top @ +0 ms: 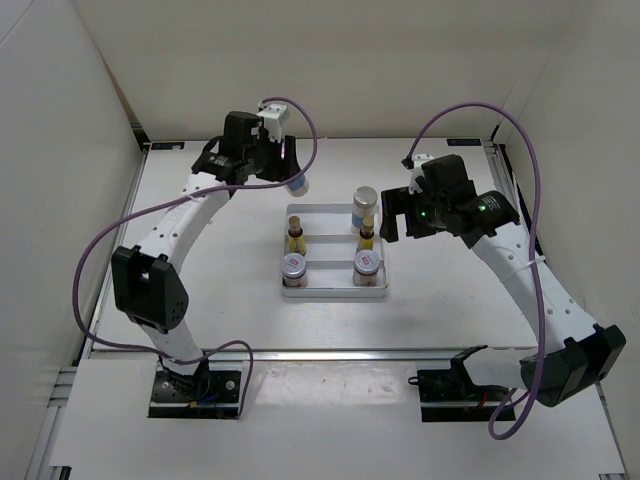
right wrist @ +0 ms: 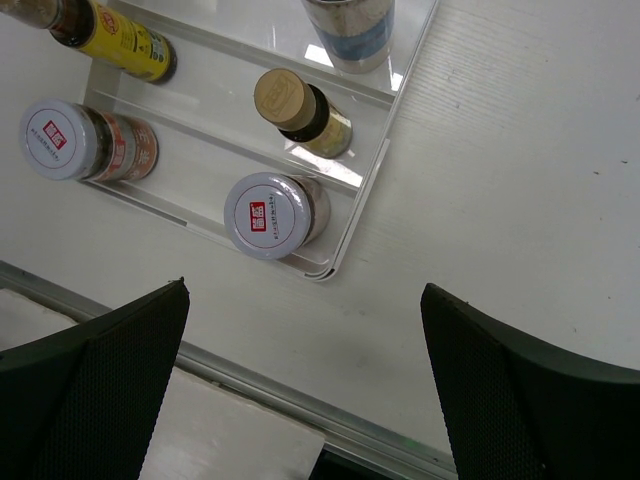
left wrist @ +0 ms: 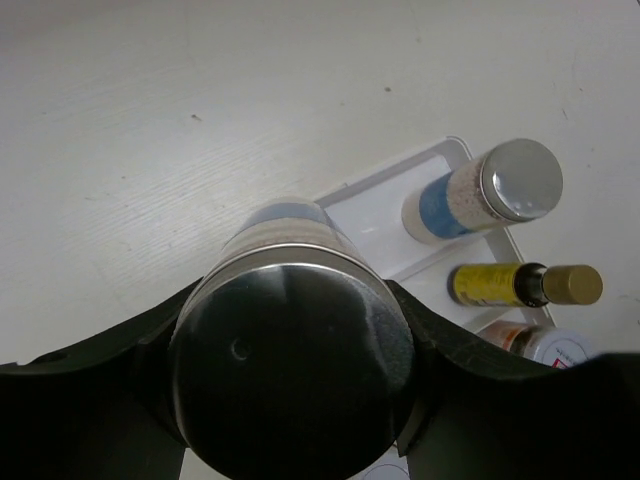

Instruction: Organize the condiment bottles

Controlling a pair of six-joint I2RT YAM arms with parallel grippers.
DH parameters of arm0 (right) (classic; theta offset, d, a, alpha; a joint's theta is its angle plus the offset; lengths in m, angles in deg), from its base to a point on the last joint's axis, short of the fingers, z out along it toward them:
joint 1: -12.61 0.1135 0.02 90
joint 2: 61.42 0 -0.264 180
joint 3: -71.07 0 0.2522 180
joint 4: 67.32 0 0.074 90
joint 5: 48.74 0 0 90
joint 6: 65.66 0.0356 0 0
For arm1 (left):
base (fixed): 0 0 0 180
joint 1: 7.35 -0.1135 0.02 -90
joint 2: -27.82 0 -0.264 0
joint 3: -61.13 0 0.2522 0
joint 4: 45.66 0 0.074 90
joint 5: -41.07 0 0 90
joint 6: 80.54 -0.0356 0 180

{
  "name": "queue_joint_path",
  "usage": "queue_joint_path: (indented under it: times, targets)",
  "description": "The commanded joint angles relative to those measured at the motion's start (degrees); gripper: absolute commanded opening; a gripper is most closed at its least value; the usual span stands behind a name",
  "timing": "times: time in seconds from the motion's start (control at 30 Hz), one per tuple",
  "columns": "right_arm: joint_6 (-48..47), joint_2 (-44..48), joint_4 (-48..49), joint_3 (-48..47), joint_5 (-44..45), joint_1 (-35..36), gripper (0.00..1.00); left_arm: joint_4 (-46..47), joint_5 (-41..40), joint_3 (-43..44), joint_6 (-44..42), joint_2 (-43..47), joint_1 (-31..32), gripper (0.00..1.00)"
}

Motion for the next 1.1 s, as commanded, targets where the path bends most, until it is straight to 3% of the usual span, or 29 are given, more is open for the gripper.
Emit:
queue_joint_path:
  times: [0.0, 0.23, 0.57, 0.83, 0.9, 1.07]
  targets:
    - [-0.3, 2.1, -0.4, 0.4, -0.8, -0.2, 1.0, 2.3, 5.6, -1.6, -1.2, -0.1, -0.1, 0.61]
    - [-1.5, 3.9, -0.9, 1.0, 1.0, -0.2, 1.0, 3.6, 2.7, -6.0, -2.5, -3.3, 3.1, 0.64]
    - [-1.5, 4.9, -0.9, 2.3, 1.6, -0.2, 1.0, 3.6, -1.6, -4.9, -4.1, -9.0, 5.6, 0.69]
    - [-1.5, 4.9, -1.5, 2.3, 2.6, -0.2, 1.0, 0.8, -7.5, -1.8, -4.7, -11.4, 7.3, 0.82]
    - [-1.5, 4.9, -1.5, 2.3, 2.6, -0.2, 1.0, 0.2, -9.7, -0.9, -4.7, -11.4, 7.9, 1.0]
    - [-1.0, 5.5, -2.0, 2.3, 6.4, -0.2, 1.0, -0.3, -14.5, 4.2, -4.1, -5.7, 8.6, 1.0]
